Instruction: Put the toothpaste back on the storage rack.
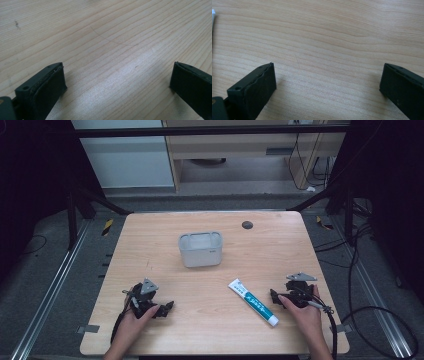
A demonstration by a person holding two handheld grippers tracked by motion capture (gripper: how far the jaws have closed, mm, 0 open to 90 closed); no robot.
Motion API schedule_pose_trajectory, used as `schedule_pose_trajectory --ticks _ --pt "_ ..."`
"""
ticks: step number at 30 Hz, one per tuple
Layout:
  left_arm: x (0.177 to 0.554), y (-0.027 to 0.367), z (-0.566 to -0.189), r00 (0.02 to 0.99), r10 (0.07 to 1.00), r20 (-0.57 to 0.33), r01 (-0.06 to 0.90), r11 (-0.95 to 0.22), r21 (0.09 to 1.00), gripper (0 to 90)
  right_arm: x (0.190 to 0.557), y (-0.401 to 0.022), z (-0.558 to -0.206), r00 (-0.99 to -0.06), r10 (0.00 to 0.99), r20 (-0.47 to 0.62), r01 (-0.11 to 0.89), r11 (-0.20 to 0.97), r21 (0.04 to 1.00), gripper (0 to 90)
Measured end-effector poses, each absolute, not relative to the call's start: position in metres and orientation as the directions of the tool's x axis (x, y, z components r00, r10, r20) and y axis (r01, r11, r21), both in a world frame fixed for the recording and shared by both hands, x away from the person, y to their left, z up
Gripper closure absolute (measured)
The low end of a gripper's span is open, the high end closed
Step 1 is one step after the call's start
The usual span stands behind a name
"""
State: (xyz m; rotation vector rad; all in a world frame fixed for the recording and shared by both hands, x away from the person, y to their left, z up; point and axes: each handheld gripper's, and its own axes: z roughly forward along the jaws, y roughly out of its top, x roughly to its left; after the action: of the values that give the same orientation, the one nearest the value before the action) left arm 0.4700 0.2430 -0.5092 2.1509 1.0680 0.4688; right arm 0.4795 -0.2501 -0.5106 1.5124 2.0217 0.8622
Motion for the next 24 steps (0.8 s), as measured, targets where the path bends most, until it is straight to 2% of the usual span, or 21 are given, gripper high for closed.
schedule_pose_trajectory --ticks 1,2,4,11,18,19,24 --pt "0.47 0.243 -0.509 0.598 0.801 0.018 0.556 -0.431 0.711 0.0 0.48 -0.25 -0.511 -0.283 0.959 0.001 0.664 0.195 0.721 7.8" --pt "0.47 0.243 -0.509 0.598 0.801 0.019 0.556 -0.432 0.711 0.0 0.479 -0.25 -0.508 -0.292 0.956 0.003 0.667 0.201 0.717 11.7" --pt "0.47 0.243 -0.509 0.599 0.801 0.019 0.555 -0.432 0.711 0.0 0.477 -0.249 -0.498 -0.316 0.948 -0.023 0.655 0.235 0.718 10.1" --pt "0.469 0.243 -0.509 0.598 0.801 0.019 0.556 -0.431 0.711 0.0 0.465 -0.234 -0.455 -0.404 0.91 -0.091 0.613 0.343 0.711 22.3" --pt "0.468 0.243 -0.509 0.597 0.802 0.019 0.556 -0.431 0.711 0.0 0.456 -0.208 -0.434 -0.496 0.863 -0.096 0.623 0.431 0.653 30.0" --pt "0.468 0.243 -0.509 0.598 0.802 0.019 0.556 -0.431 0.711 0.0 0.456 -0.204 -0.432 -0.505 0.859 -0.082 0.631 0.432 0.644 33.4" --pt "0.468 0.243 -0.509 0.597 0.802 0.018 0.556 -0.43 0.711 0.0 0.456 -0.189 -0.425 -0.55 0.833 -0.07 0.651 0.479 0.589 36.1"
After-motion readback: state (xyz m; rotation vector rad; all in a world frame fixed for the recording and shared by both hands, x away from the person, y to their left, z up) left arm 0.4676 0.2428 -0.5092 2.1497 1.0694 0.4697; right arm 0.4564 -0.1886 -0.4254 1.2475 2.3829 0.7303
